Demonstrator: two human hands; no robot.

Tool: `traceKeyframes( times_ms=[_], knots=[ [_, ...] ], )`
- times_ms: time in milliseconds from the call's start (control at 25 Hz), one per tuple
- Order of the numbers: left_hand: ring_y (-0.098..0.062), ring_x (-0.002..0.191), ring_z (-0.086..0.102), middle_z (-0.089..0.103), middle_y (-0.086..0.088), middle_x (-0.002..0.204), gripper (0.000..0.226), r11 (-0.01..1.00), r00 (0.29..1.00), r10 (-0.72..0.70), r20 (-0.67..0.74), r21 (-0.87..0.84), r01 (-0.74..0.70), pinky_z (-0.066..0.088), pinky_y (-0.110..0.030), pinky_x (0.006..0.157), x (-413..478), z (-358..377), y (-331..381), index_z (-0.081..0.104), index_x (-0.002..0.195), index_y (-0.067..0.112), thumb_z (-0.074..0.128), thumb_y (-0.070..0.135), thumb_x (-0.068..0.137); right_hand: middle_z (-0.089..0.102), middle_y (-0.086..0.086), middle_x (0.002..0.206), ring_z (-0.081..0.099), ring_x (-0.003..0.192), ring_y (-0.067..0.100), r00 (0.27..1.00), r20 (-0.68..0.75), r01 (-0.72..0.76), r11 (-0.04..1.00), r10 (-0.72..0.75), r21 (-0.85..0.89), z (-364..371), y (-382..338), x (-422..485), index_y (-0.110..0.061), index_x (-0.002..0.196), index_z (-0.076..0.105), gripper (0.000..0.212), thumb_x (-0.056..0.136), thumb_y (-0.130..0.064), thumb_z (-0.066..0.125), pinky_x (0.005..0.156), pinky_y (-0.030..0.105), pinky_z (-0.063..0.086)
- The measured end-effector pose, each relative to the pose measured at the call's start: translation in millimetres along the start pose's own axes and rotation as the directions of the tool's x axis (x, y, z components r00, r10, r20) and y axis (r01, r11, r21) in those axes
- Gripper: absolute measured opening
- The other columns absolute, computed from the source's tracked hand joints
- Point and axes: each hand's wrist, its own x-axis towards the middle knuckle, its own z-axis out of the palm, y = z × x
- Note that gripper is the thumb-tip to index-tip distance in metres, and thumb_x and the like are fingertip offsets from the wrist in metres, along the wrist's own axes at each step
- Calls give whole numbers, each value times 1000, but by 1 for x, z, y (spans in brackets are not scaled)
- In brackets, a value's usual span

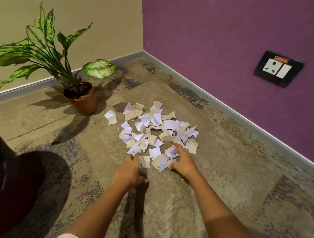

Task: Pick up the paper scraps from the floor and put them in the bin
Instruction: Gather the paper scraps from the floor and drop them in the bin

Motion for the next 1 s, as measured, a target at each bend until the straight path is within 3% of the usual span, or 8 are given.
traceKeyframes(
  times_ms=[120, 240, 320, 440, 640, 840, 1000],
  knots=[
    [-34, 139, 30, 15, -14, 155, 124, 997, 993, 38, -115, 72, -30, 43, -44, 104, 14, -2, 5, 6, 154, 22, 84, 53, 62, 49, 1, 130, 55, 115, 29, 983, -175, 56, 998, -55, 0, -14, 1, 9, -39, 134, 40, 74, 70, -23, 72, 94, 46, 50],
    [-38, 146, 4, -13, -13, 159, 145, 989, 979, 31, -202, 150, 0, 29, -53, 111, 24, 2, 8, -15, 153, 30, 82, 66, 52, 39, 12, 136, 36, 128, 34, 959, -281, -71, 981, 17, -182, -33, 20, 18, -35, 137, 34, 90, 60, -47, 78, 103, 49, 39],
    [-41, 147, -7, -26, -13, 157, 153, 989, 981, -3, -192, 147, 32, 26, -59, 111, 34, 3, 5, -25, 150, 31, 83, 67, 47, 22, 12, 148, 17, 140, 36, 971, -217, -148, 961, 97, -232, -45, 29, 25, -36, 145, 20, 116, 50, -57, 83, 112, 53, 28],
    [-45, 147, -8, -38, -16, 153, 156, 984, 989, -22, -143, 173, 47, 26, -61, 112, 51, -3, -4, -29, 148, 30, 85, 66, 47, -9, 11, 160, -8, 146, 39, 983, 7, -168, 922, 181, -348, -52, 24, 37, -41, 149, -7, 142, 45, -61, 87, 117, 56, 12],
    [-50, 142, 19, -39, -21, 151, 156, 951, 1000, 11, -19, 308, -5, 34, -54, 110, 81, -16, -14, -30, 147, 28, 83, 68, 48, -19, 6, 160, -16, 146, 37, 971, 212, 0, 889, 110, -459, -28, -9, 56, -46, 149, -12, 143, 47, -59, 88, 118, 56, 11],
    [-47, 142, 19, -19, -14, 159, 153, 938, 997, 78, 11, 337, -77, 39, -55, 106, 99, -21, -17, -26, 148, 33, 85, 64, 49, -24, 7, 158, -25, 144, 35, 945, 326, 175, 824, 12, -539, 9, -30, 58, -45, 148, -11, 143, 48, -49, 91, 113, 65, 18],
    [-48, 141, 14, -12, -18, 159, 148, 919, 988, 145, 51, 362, -154, 42, -56, 105, 109, -27, -16, -22, 149, 37, 85, 62, 51, -27, 14, 156, -25, 143, 40, 952, 307, 193, 808, -16, -556, 18, -40, 64, -42, 148, -17, 146, 52, -38, 93, 111, 67, 20]
  ],
)
